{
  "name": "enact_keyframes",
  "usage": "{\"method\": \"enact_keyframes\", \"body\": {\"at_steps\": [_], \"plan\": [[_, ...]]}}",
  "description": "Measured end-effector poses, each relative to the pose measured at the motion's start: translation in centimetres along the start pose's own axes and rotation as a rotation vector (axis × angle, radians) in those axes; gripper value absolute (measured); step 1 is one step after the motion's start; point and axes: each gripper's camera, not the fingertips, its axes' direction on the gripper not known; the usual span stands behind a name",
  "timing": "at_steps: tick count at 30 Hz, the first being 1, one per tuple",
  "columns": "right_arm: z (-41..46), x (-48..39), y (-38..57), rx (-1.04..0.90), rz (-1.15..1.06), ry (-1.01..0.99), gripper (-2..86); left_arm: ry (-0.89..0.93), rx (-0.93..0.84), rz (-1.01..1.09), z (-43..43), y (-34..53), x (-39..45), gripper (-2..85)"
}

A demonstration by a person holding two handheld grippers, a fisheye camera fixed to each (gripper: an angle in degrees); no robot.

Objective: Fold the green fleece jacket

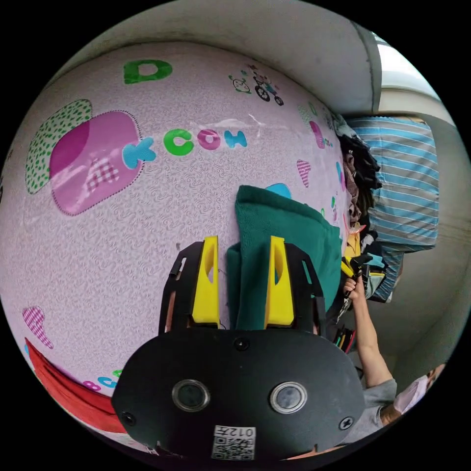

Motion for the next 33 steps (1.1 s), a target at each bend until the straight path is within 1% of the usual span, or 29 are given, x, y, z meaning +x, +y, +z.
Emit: {"method": "enact_keyframes", "body": {"at_steps": [2, 4, 5, 6, 7, 8, 9, 10, 12, 14, 17, 20, 21, 22, 23, 24, 26, 28, 29, 31, 33], "plan": [[1.2, -0.7, -0.1, -0.003, -0.030, -0.012, 9.4, -0.011, -0.009, 0.024, 1.0, -0.4, 0.6, 9.2], [1.5, -1.8, 0.5, 0.020, -0.080, 0.016, 6.1, -0.022, 0.060, 0.119, 0.7, 0.4, 2.4, 5.6], [1.3, -2.9, 1.3, 0.046, -0.155, 0.046, 4.7, -0.046, 0.087, 0.152, 0.3, 0.9, 3.0, 4.6], [1.1, -3.6, 1.8, 0.069, -0.206, 0.054, 4.3, -0.080, 0.175, 0.245, -1.0, 2.3, 4.4, 3.2], [0.5, -5.0, 3.1, 0.123, -0.321, 0.056, 3.6, -0.096, 0.271, 0.310, -2.3, 4.3, 5.2, 2.1], [0.0, -5.6, 4.3, 0.176, -0.397, 0.054, 3.1, -0.105, 0.303, 0.329, -2.6, 5.1, 5.3, 1.7], [0.0, -5.5, 4.7, 0.188, -0.401, 0.060, 2.8, -0.153, 0.308, 0.321, -2.3, 6.1, 4.8, 1.2], [0.5, -4.8, 4.8, 0.182, -0.356, 0.090, 2.2, -0.204, 0.269, 0.289, -1.1, 6.5, 3.9, 0.8], [2.3, -4.4, 5.0, 0.163, -0.329, 0.151, 1.4, -0.235, 0.246, 0.256, 0.6, 6.8, 3.3, 0.5], [5.3, -5.3, 5.3, 0.117, -0.346, 0.320, 1.0, -0.278, 0.239, 0.242, 2.0, 6.8, 3.9, 0.5], [7.4, -6.3, 6.3, 0.104, -0.351, 0.404, 2.6, -0.331, 0.193, 0.254, 3.6, 6.6, 5.4, 0.7], [6.6, -7.9, 8.1, 0.162, -0.339, 0.457, 4.0, -0.312, 0.268, 0.219, 1.8, 7.6, 5.7, 1.2], [6.2, -8.4, 8.7, 0.196, -0.345, 0.475, 3.5, -0.303, 0.345, 0.210, 0.4, 8.7, 6.0, 1.1], [5.4, -9.5, 10.1, 0.271, -0.368, 0.497, 2.5, -0.276, 0.409, 0.217, -0.8, 9.8, 6.6, 1.1], [5.0, -10.8, 11.6, 0.326, -0.414, 0.472, 1.6, -0.254, 0.430, 0.233, -1.1, 10.3, 7.2, 1.1], [5.1, -11.5, 12.3, 0.341, -0.445, 0.446, 1.3, -0.213, 0.443, 0.286, -1.0, 11.0, 8.8, 1.0], [7.6, -14.6, 14.2, 0.313, -0.566, 0.363, 0.3, -0.192, 0.416, 0.401, 0.8, 11.8, 12.5, 0.8], [11.0, -17.0, 14.9, 0.246, -0.639, 0.357, -0.3, -0.240, 0.330, 0.551, 5.3, 12.5, 18.1, 0.6], [13.2, -18.3, 15.2, 0.216, -0.677, 0.363, -0.6, -0.258, 0.313, 0.581, 6.5, 12.7, 19.2, 0.5], [16.1, -19.0, 15.3, 0.187, -0.695, 0.422, -0.8, -0.351, 0.255, 0.602, 11.1, 12.8, 21.2, 0.2], [18.8, -18.3, 14.6, 0.132, -0.668, 0.560, -0.9, -0.454, 0.180, 0.570, 14.3, 12.2, 20.5, 0.1]]}}
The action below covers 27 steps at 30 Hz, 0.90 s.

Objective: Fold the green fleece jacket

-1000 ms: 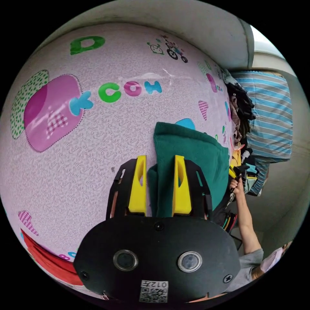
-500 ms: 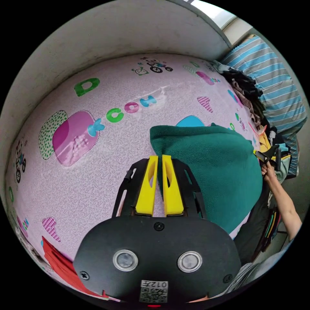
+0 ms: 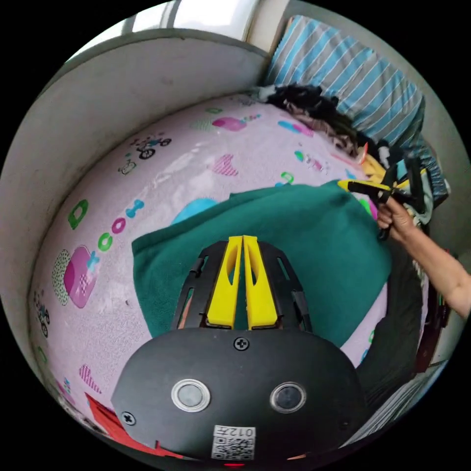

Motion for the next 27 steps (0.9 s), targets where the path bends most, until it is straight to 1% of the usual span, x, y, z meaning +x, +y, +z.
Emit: {"method": "enact_keyframes", "body": {"at_steps": [1, 3, 7, 12, 14, 15, 17, 19, 20, 22, 24, 26, 27], "plan": [[1.7, 0.2, 0.2, -0.059, 0.009, 0.086, -0.9, 0.020, -0.019, 0.001, 1.5, 0.5, -0.2, 0.0], [3.4, 0.8, 0.6, -0.109, 0.022, 0.081, -0.9, 0.087, -0.007, -0.041, 2.2, 0.8, -1.1, -0.1], [4.3, 0.6, 0.6, -0.119, 0.062, 0.053, -1.0, 0.108, -0.035, -0.009, 3.4, 0.2, -0.2, -0.1], [4.3, -1.3, 0.5, -0.133, 0.043, 0.093, -1.0, 0.148, -0.041, -0.031, 3.2, -0.2, 0.7, 0.1], [2.0, -2.6, 1.1, -0.086, 0.062, 0.091, -1.0, 0.089, -0.011, -0.024, 1.4, 0.2, 1.9, 0.3], [1.2, -3.1, 1.4, -0.073, 0.043, 0.075, -1.0, 0.083, 0.018, 0.018, -0.1, 0.7, 3.2, 0.4], [-1.8, -6.3, 3.7, -0.034, -0.093, 0.014, -1.0, 0.134, 0.038, 0.098, -2.0, 1.8, 5.7, 0.5], [-3.5, -8.9, 6.3, -0.027, -0.188, 0.019, -1.0, 0.154, 0.027, 0.265, -3.6, 4.0, 9.9, 0.6], [-4.1, -10.5, 8.2, -0.039, -0.257, 0.010, -1.0, 0.147, 0.014, 0.314, -3.8, 4.6, 11.0, 0.6], [-4.4, -12.4, 10.9, -0.086, -0.335, -0.003, -1.0, 0.087, -0.053, 0.463, -3.8, 7.0, 14.1, 0.5], [-4.2, -13.5, 13.2, -0.122, -0.395, 0.000, -1.0, 0.066, -0.102, 0.518, -3.4, 8.6, 15.0, 0.5], [-2.6, -14.3, 15.3, -0.194, -0.458, 0.068, -1.0, 0.000, -0.154, 0.540, -2.4, 9.8, 15.2, 0.4], [-2.0, -14.3, 15.5, -0.214, -0.458, 0.085, -1.0, -0.077, -0.202, 0.554, -1.0, 10.7, 15.3, 0.3]]}}
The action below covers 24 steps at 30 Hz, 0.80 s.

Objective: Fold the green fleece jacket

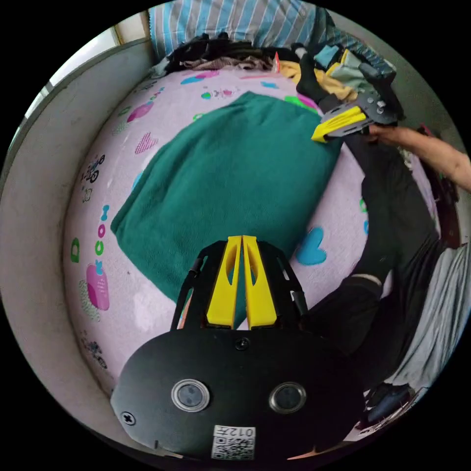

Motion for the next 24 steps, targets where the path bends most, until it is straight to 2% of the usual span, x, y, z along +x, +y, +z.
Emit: {"method": "enact_keyframes", "body": {"at_steps": [2, 4, 10, 15, 17, 21, 24], "plan": [[2.1, -0.3, 0.2, -0.041, 0.026, 0.002, -1.0, -0.036, -0.081, -0.003, 2.4, 0.6, 0.4, 0.1], [2.7, 0.0, 0.4, -0.036, 0.022, -0.015, -1.0, -0.021, -0.018, -0.067, 3.4, 1.6, 0.3, -0.1], [3.6, 3.4, 1.1, -0.029, 0.136, -0.219, -1.0, -0.003, -0.026, -0.069, 5.0, 0.8, 0.4, -0.2], [2.3, 4.4, 1.1, -0.020, 0.232, -0.279, -1.0, 0.030, -0.053, -0.058, 3.0, -1.1, 0.3, -0.2], [0.1, 2.3, 0.9, 0.043, 0.172, -0.213, -1.0, -0.029, 0.040, 0.003, 0.6, -2.0, 2.2, -0.2], [0.1, -1.5, -0.9, 0.062, 0.052, -0.235, -1.0, 0.045, 0.125, 0.145, 0.0, -6.1, 7.0, -0.2], [2.5, -4.5, -2.1, -0.051, -0.076, -0.092, -1.0, -0.031, -0.062, 0.247, 4.4, -7.7, 9.5, -0.2]]}}
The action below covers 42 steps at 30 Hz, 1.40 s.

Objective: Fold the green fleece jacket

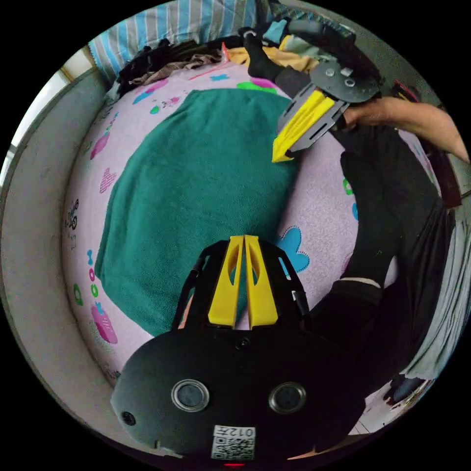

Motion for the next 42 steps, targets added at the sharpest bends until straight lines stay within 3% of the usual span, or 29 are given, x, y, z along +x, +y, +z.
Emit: {"method": "enact_keyframes", "body": {"at_steps": [2, 6, 9, 14, 18, 19, 24, 30, 33, 36, 39, 42], "plan": [[2.8, -1.2, 0.9, -0.101, -0.126, 0.172, -1.0, -0.076, -0.066, 0.034, 2.3, 0.7, 0.7, -0.2], [2.8, -1.8, 1.9, -0.034, -0.133, 0.211, -1.0, 0.027, 0.017, -0.125, 2.3, 2.5, -1.2, -0.2], [1.2, -1.0, 1.6, -0.045, -0.087, 0.148, -1.0, 0.158, 0.010, -0.162, 1.1, 3.2, -3.4, -0.1], [-1.6, 4.1, 0.2, 0.111, 0.094, 0.107, -1.0, 0.066, 0.196, -0.363, -1.5, 3.9, -9.0, 0.1], [1.4, 7.6, 0.1, 0.022, 0.134, 0.104, -1.0, 0.048, 0.047, -0.457, 3.5, 4.9, -12.5, 0.1], [1.7, 8.7, 1.0, 0.068, 0.150, 0.047, -1.0, 0.062, 0.120, -0.489, 3.8, 6.0, -12.8, 0.1], [-0.2, 10.6, 0.9, 0.072, 0.190, -0.025, -1.0, 0.048, 0.092, -0.454, 1.8, 5.6, -14.1, 0.1], [-2.7, 14.1, -3.5, 0.303, 0.274, -0.028, -1.0, 0.116, 0.356, -0.476, -0.5, -0.8, -18.4, 0.4], [-1.4, 15.8, -5.6, 0.326, 0.295, -0.033, -1.0, 0.121, 0.331, -0.488, 1.7, -4.3, -20.1, 0.3], [2.5, 18.1, -6.3, 0.164, 0.319, -0.034, -1.0, 0.145, 0.182, -0.531, 6.0, -5.3, -21.4, 0.1], [2.0, 20.7, -5.2, 0.216, 0.393, -0.185, -1.0, 0.195, 0.236, -0.557, 6.1, -4.0, -22.4, -0.1], [-0.7, 22.8, -3.2, 0.318, 0.468, -0.155, -0.9, 0.212, 0.241, -0.558, 6.2, -3.5, -23.0, -0.1]]}}
